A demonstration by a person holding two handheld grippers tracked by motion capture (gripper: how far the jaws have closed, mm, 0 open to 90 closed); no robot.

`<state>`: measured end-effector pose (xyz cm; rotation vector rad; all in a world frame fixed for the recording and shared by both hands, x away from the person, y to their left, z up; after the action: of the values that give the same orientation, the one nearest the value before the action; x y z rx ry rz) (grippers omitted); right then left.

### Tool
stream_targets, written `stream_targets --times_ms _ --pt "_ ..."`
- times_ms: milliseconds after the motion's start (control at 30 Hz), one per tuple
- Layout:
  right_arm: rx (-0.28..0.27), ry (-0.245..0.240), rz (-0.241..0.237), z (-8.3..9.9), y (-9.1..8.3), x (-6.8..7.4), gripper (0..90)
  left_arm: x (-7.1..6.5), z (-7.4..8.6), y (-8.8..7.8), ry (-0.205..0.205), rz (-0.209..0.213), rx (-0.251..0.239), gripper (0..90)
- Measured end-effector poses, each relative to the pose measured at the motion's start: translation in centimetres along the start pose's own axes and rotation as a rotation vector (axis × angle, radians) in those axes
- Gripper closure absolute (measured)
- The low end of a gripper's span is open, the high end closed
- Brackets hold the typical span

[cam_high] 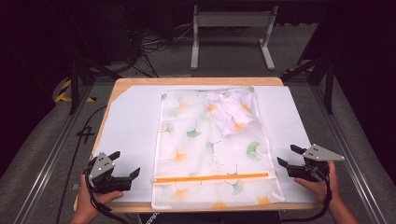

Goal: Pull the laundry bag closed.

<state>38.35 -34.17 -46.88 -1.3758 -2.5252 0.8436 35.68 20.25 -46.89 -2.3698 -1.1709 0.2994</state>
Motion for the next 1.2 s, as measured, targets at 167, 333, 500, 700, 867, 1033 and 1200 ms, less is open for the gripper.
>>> stream_targets --times_ms 167,333,500,700,867,1033,1200 --pt "0.008 -0.003 -0.018 -0.1 0.1 0.5 29.4 -0.8 0.6 0.0 0.014 0.026 0.006 19.4" --pt "-0.012 0.012 -0.044 -0.9 0.2 1.0 29.4 -1.5 1.1 0.1 0.035 0.059 0.015 26.2" --pt "-0.035 -0.010 -0.034 -2.2 0.3 1.6 37.3 -2.1 1.6 0.0 0.076 0.087 0.040 39.9" --pt "-0.062 -0.062 -0.049 -4.3 0.3 2.9 49.1 -2.6 1.5 -0.4 0.082 0.116 0.024 58.5" --pt "-0.031 -0.097 -0.174 -6.3 1.7 6.3 61.4 -2.9 1.5 -0.5 0.108 0.158 0.032 80.6" --pt "0.001 -0.144 -0.241 -8.6 4.1 9.4 61.4 -4.1 1.5 -0.6 0.155 0.180 0.056 90.0" --pt "-0.003 -0.214 -0.311 -10.9 6.1 13.4 62.3 -5.0 1.9 -0.5 0.182 0.201 0.087 90.0"
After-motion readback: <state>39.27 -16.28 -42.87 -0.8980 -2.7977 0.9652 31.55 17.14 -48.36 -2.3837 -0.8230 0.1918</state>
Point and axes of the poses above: each handheld gripper's, and its own axes: y roughly forward along the jaws, z roughly out of its underside, x roughly to its left, the point moved 8 cm from there along y, roughly forward along the jaws, and after that the axes turned 2 degrees about x, right-handed, at the moved point
